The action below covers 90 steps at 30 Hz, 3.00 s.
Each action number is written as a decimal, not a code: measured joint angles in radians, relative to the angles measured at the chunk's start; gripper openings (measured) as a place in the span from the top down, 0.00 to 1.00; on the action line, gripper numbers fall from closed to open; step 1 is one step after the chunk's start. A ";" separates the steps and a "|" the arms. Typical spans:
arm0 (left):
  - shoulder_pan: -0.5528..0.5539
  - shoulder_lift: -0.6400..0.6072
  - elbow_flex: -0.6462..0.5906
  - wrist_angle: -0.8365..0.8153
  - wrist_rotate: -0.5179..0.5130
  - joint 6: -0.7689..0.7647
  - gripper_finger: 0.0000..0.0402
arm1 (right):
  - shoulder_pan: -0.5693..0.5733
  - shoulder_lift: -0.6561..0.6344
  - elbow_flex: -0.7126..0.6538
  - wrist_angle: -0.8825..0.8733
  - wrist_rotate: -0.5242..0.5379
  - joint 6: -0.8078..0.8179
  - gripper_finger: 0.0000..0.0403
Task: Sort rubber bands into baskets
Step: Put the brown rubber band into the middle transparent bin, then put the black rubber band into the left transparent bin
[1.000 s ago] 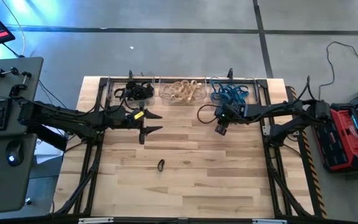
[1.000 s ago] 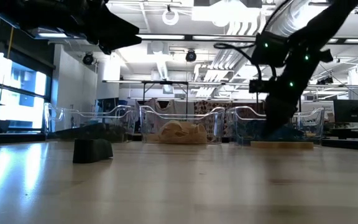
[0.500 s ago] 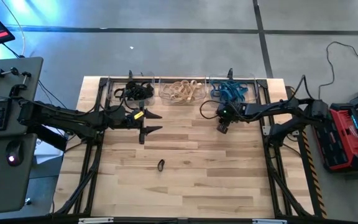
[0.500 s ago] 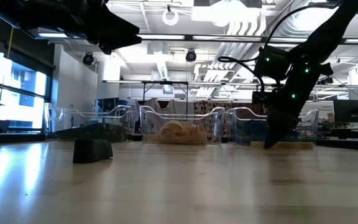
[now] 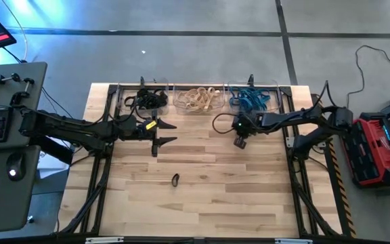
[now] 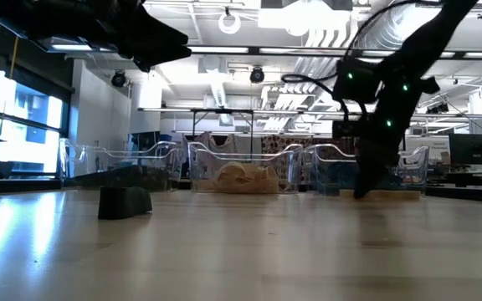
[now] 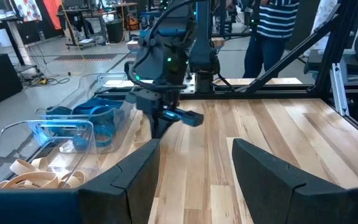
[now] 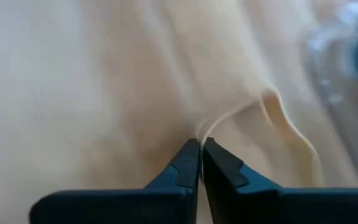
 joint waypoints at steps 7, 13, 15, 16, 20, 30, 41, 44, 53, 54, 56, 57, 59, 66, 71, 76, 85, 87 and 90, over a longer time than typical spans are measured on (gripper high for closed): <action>0.000 0.000 0.000 0.001 0.000 0.001 0.51 | 0.067 -0.001 0.153 -0.033 -0.010 -0.012 1.00; 0.000 0.000 0.000 0.002 -0.006 0.009 0.51 | 0.102 -0.002 0.301 -0.058 -0.005 -0.025 1.00; 0.000 0.000 0.000 0.002 -0.007 0.009 0.51 | 0.109 -0.002 0.350 -0.071 -0.002 -0.027 1.00; 0.000 0.000 0.000 0.002 -0.007 0.009 0.51 | 0.112 -0.003 0.375 -0.081 -0.003 -0.034 1.00; 0.000 0.000 0.000 0.002 -0.007 0.006 0.51 | 0.125 -0.003 0.442 -0.101 -0.007 -0.053 1.00; 0.000 0.000 0.000 0.002 -0.007 0.003 0.51 | 0.123 -0.003 0.530 -0.054 -0.041 -0.053 1.00; 0.000 0.000 0.000 0.002 -0.007 -0.011 0.51 | 0.078 -0.001 0.593 0.025 -0.055 -0.053 1.00; 0.000 0.000 0.000 0.002 -0.007 0.001 0.51 | 0.053 -0.001 0.598 0.054 -0.067 -0.048 1.00; 0.000 0.000 0.000 0.002 -0.026 -0.001 0.51 | -0.050 0.072 0.599 0.204 -0.147 -0.053 1.00; 0.000 0.000 0.000 0.002 -0.026 -0.001 0.51 | -0.065 0.088 0.599 0.236 -0.152 -0.053 1.00; 0.000 0.000 0.000 0.002 -0.026 -0.007 0.51 | -0.096 0.121 0.599 0.284 -0.155 -0.055 1.00; 0.000 0.000 0.000 0.002 -0.026 -0.009 0.51 | -0.113 0.139 0.599 0.305 -0.160 -0.063 1.00; 0.000 0.000 0.000 0.002 -0.026 -0.013 0.51 | -0.142 0.175 0.599 0.335 -0.175 -0.072 1.00; 0.000 0.000 0.000 0.002 -0.027 -0.011 0.51 | -0.207 0.297 0.598 0.345 -0.212 -0.080 1.00; 0.000 0.000 0.000 0.002 -0.027 -0.017 0.51 | -0.224 0.328 0.598 0.326 -0.212 -0.090 1.00; 0.000 0.000 0.000 0.002 -0.028 -0.017 0.51 | -0.235 0.328 0.598 0.286 -0.212 -0.084 1.00; 0.000 0.000 0.000 0.002 -0.029 -0.017 0.51 | -0.237 0.328 0.598 0.183 -0.212 -0.068 0.95; 0.000 0.000 0.000 0.002 -0.029 -0.017 0.51 | -0.236 0.328 0.598 0.172 -0.212 -0.067 0.89; 0.000 0.000 0.000 0.002 -0.029 -0.022 0.51 | -0.235 0.323 0.597 0.159 -0.210 -0.045 0.77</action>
